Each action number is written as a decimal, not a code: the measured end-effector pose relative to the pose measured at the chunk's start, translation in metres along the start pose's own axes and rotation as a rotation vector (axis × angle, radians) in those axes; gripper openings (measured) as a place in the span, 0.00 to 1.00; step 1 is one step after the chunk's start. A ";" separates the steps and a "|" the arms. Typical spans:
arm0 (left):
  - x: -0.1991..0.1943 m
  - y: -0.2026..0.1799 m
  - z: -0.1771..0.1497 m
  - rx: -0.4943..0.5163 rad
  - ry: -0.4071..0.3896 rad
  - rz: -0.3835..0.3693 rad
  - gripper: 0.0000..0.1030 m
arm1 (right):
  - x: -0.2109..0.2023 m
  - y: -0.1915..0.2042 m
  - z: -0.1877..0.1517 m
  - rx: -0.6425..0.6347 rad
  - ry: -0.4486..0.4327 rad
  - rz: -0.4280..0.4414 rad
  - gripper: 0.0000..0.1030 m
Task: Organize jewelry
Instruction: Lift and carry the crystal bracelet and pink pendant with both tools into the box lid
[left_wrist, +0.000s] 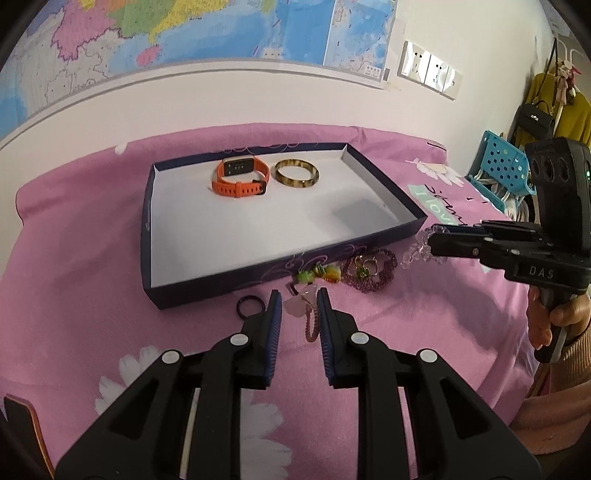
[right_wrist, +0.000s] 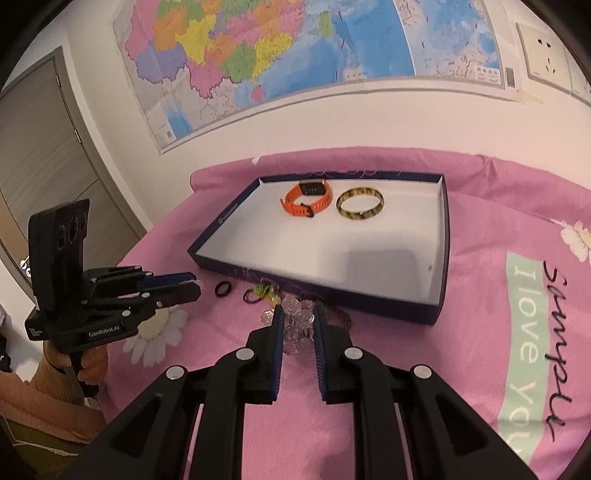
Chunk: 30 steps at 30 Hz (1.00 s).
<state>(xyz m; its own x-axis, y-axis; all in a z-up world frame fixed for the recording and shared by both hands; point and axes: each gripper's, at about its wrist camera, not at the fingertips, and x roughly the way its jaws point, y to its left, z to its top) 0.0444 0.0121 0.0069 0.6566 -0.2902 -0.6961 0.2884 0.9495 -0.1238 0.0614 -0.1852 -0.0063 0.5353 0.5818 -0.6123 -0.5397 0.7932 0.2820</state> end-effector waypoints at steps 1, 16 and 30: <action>0.000 0.000 0.002 0.003 -0.003 0.003 0.19 | -0.001 0.000 0.002 -0.001 -0.005 0.000 0.13; 0.009 0.004 0.033 0.027 -0.032 0.028 0.19 | 0.014 -0.008 0.046 -0.026 -0.046 -0.022 0.13; 0.025 0.013 0.053 0.044 -0.033 0.070 0.19 | 0.043 -0.021 0.067 -0.019 -0.013 -0.047 0.13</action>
<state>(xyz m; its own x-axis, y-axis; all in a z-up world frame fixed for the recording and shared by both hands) 0.1016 0.0110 0.0251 0.6983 -0.2279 -0.6786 0.2712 0.9615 -0.0438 0.1392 -0.1647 0.0109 0.5685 0.5466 -0.6148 -0.5257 0.8162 0.2395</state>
